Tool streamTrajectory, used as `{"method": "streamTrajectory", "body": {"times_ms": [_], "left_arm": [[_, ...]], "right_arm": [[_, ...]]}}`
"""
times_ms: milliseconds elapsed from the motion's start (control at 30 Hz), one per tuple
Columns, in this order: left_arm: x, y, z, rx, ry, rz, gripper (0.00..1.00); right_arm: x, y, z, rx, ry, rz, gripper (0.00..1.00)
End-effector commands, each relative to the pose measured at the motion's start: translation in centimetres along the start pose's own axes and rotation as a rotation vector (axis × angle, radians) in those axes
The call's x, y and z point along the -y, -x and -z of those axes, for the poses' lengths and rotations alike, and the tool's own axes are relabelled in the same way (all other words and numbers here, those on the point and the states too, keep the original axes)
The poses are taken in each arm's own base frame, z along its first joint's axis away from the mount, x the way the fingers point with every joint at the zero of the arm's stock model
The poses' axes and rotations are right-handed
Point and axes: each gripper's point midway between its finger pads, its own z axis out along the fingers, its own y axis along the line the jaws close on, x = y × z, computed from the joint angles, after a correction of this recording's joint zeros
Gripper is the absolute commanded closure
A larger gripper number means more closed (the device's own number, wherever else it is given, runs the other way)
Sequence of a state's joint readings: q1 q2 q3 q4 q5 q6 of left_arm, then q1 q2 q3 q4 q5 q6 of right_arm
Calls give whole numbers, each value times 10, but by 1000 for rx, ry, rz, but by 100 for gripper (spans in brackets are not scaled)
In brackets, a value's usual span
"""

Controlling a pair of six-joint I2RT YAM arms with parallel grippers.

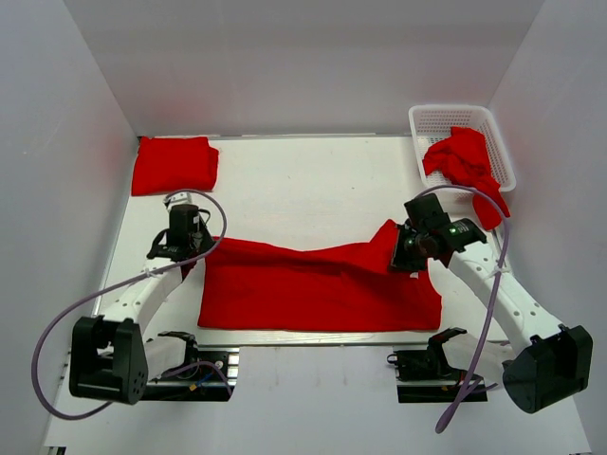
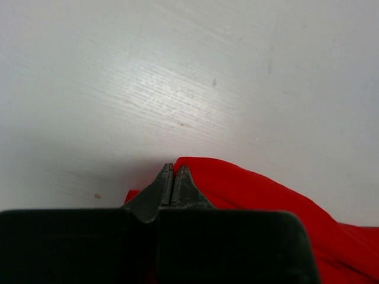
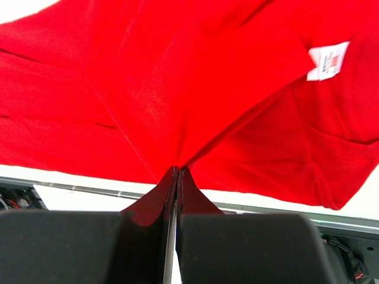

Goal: Fold and stack the t-shirts
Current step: Fold the other side of the tshirt into a rectangle

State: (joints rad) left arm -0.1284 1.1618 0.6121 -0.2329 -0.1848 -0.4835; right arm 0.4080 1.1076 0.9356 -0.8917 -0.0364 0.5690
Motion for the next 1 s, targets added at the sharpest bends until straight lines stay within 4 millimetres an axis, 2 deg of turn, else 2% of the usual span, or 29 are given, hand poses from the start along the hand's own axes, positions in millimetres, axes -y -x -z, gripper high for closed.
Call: {"method": "streamTrajectory", "body": {"times_ms": [0,33,67,100,200,233,400,433,533,733,767,967], "left_arm": [[8,22,11,95,-47,5,100],[11,21,11,105,-67,7,100],[11,8,9,79,-92,3,100],[14,9,12,85,-107,15,100],[10,-2,13,46,-98,18,100],[1,-6,13,35,-51,14,100],[-17,-32,13,-23,14,65,100],[-22,-43,12,-47,28,60,100],[-24,-41,17,-28,29,74,100],[-40,-66,22,-83,88,109,100],[-41,-68,24,-90,93,118,100],[-35,-44,32,-40,91,137,100]], "right_arm": [[-8,18,20,73,11,8,100],[-8,18,20,75,12,9,100],[-6,14,17,62,4,4,100],[-7,13,15,55,14,5,100],[-13,0,5,1,66,-6,100],[-14,-1,4,-1,76,-1,100],[-9,-14,0,-33,76,3,100],[-8,-16,0,-38,73,3,100],[-5,-22,-3,-57,71,10,100],[-2,-27,-2,-66,70,10,100],[-1,-28,-1,-69,63,4,100],[5,-20,15,-22,19,14,100]]}}
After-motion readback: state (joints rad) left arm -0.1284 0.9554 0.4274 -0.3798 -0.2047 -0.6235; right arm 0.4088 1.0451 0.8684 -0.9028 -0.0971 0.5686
